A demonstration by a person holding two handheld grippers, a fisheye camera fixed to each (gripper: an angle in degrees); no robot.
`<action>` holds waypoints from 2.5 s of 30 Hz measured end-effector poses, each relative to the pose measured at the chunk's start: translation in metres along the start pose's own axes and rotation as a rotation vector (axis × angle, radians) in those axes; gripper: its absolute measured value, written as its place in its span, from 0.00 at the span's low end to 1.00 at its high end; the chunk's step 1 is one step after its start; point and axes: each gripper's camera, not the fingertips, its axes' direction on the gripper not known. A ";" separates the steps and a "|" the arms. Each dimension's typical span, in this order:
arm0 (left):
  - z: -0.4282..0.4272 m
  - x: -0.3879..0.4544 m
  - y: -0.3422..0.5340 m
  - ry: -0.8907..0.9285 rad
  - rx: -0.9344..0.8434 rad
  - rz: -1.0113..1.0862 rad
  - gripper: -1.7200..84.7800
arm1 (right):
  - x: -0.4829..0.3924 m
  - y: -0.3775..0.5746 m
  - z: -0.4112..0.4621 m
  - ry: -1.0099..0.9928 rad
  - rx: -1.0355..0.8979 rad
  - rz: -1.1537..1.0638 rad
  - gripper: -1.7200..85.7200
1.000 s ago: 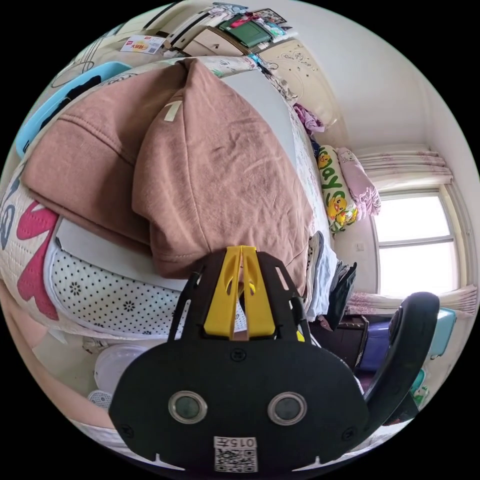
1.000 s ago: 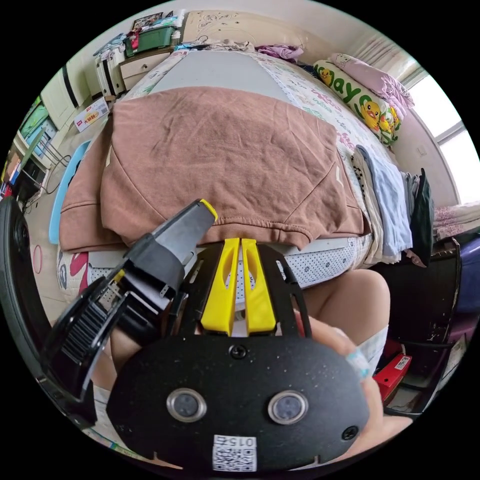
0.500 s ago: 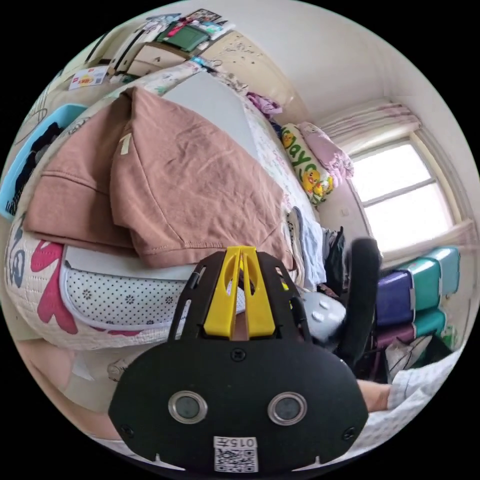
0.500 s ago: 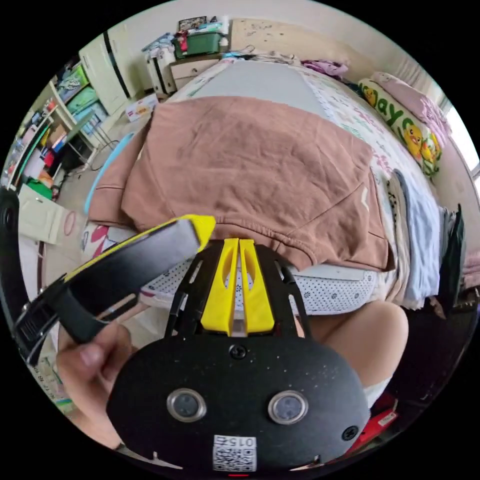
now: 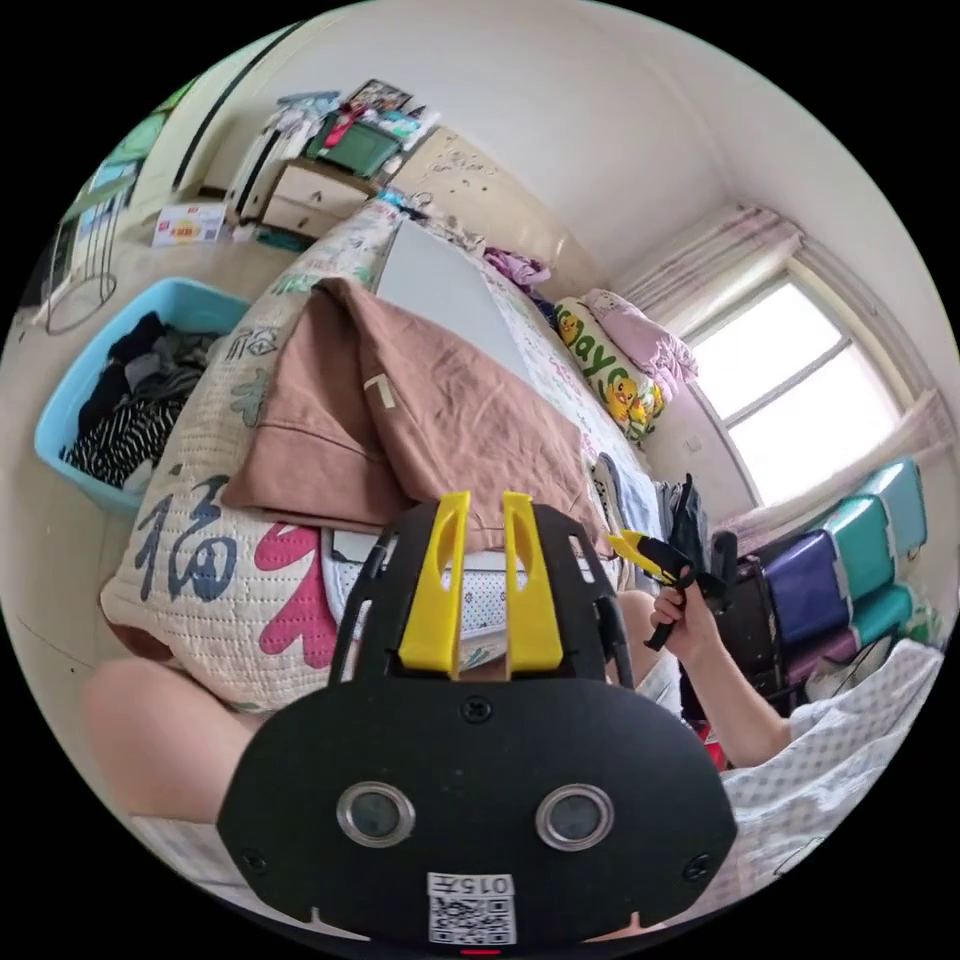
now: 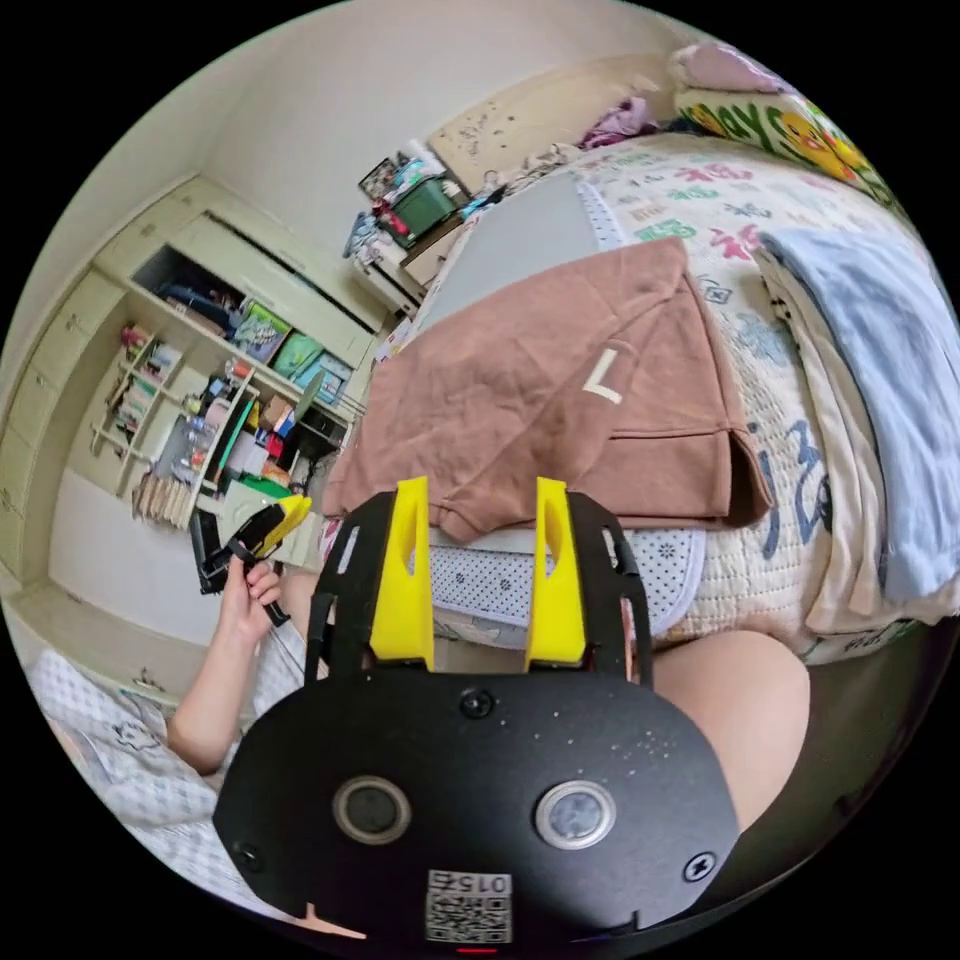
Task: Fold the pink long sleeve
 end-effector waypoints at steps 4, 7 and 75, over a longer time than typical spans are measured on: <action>-0.007 -0.038 -0.018 -0.064 0.001 -0.115 0.13 | 0.030 -0.024 -0.014 -0.052 0.013 0.101 0.21; 0.004 -0.062 -0.033 -0.064 -0.094 -0.166 0.11 | 0.049 -0.046 -0.011 -0.061 -0.050 0.160 0.19; -0.322 0.285 -0.156 -0.020 -0.057 0.565 0.12 | 0.007 0.052 -0.187 0.425 0.172 0.164 0.12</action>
